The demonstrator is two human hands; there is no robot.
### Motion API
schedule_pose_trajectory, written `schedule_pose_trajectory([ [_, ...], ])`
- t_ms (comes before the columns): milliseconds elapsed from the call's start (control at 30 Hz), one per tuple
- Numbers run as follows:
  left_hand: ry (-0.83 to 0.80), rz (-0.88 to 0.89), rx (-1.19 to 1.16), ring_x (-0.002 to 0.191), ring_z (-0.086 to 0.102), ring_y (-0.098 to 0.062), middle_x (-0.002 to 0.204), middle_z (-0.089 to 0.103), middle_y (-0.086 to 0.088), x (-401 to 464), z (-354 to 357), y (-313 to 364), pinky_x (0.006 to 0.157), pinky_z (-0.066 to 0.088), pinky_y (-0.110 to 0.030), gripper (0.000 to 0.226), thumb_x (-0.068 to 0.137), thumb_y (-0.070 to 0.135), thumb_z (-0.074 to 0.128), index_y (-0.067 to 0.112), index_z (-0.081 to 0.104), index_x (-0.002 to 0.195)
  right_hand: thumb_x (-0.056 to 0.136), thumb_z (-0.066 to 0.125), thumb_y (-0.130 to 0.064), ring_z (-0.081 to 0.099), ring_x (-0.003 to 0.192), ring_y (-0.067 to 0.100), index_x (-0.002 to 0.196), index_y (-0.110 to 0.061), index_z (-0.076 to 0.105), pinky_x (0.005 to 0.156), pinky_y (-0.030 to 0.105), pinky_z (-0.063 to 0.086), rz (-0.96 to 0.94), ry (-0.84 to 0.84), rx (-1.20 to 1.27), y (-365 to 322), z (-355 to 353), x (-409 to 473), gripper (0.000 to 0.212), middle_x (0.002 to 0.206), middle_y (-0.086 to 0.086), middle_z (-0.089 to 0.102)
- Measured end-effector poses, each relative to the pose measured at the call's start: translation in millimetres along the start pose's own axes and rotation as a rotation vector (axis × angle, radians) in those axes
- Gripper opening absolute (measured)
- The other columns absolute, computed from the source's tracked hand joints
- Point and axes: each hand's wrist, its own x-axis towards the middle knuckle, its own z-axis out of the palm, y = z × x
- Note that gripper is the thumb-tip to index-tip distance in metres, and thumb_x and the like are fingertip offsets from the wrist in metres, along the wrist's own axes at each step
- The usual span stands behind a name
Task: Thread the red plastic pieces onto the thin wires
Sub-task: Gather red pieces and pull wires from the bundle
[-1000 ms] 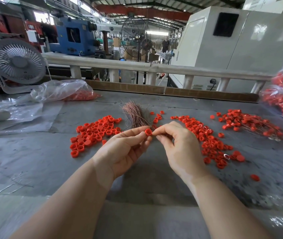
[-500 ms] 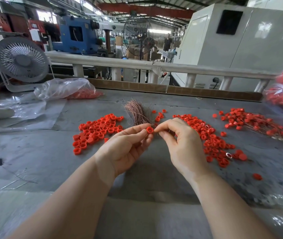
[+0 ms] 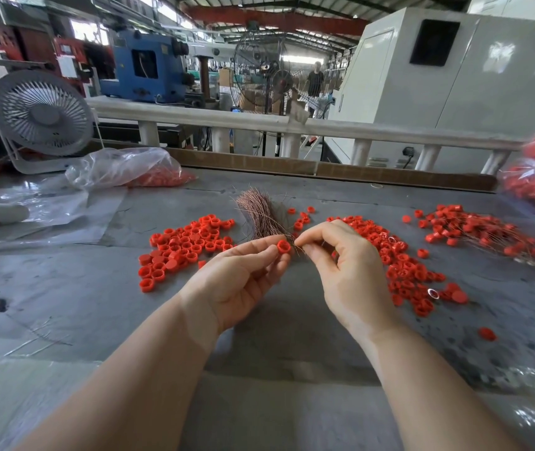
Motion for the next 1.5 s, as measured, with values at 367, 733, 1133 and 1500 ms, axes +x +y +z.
schedule_pose_trajectory([
  [367, -0.009, -0.002, -0.006, 0.058, 0.067, -0.011, 0.068, 0.069, -0.011, -1.5, 1.6, 1.4, 0.059, 0.056, -0.018, 0.020, 0.088, -0.007, 0.046, -0.002, 0.065, 0.087, 0.084, 0.063, -0.001, 0.056, 0.077, 0.015, 0.079, -0.011, 0.069, 0.071, 0.027, 0.042, 0.040, -0.039, -0.072, 0.9, 1.0, -1.5, 0.013, 0.079, -0.001, 0.061],
  [733, -0.022, -0.012, -0.003, 0.060, 0.067, -0.011, 0.072, 0.069, -0.012, -2.5, 1.2, 1.4, 0.063, 0.056, -0.018, 0.021, 0.088, -0.009, 0.045, -0.004, 0.065, 0.091, 0.084, 0.063, 0.000, 0.053, 0.075, 0.007, 0.080, -0.011, 0.069, 0.070, 0.014, 0.040, 0.038, -0.038, -0.035, 0.3, 0.4, -0.6, 0.013, 0.078, -0.005, 0.060],
  [1133, 0.006, -0.022, -0.019, 0.057, 0.066, -0.012, 0.068, 0.067, -0.012, -2.4, 2.3, 2.8, 0.062, 0.057, -0.019, 0.030, 0.088, -0.004, 0.048, -0.002, 0.072, 0.070, 0.082, 0.065, 0.000, 0.049, 0.071, 0.006, 0.081, -0.010, 0.071, 0.068, 0.010, 0.036, 0.054, -0.045, -0.086, -0.7, 0.3, -0.2, 0.011, 0.075, -0.009, 0.054],
  [1500, 0.010, -0.007, -0.027, 0.062, 0.069, -0.014, 0.072, 0.070, -0.014, -1.8, 2.4, 1.3, 0.059, 0.056, -0.019, 0.021, 0.085, -0.009, 0.048, -0.004, 0.068, 0.082, 0.083, 0.065, -0.002, 0.052, 0.073, 0.009, 0.081, -0.011, 0.071, 0.068, 0.012, 0.038, 0.058, -0.036, -0.092, 0.7, 0.5, 0.0, 0.011, 0.077, -0.007, 0.058],
])
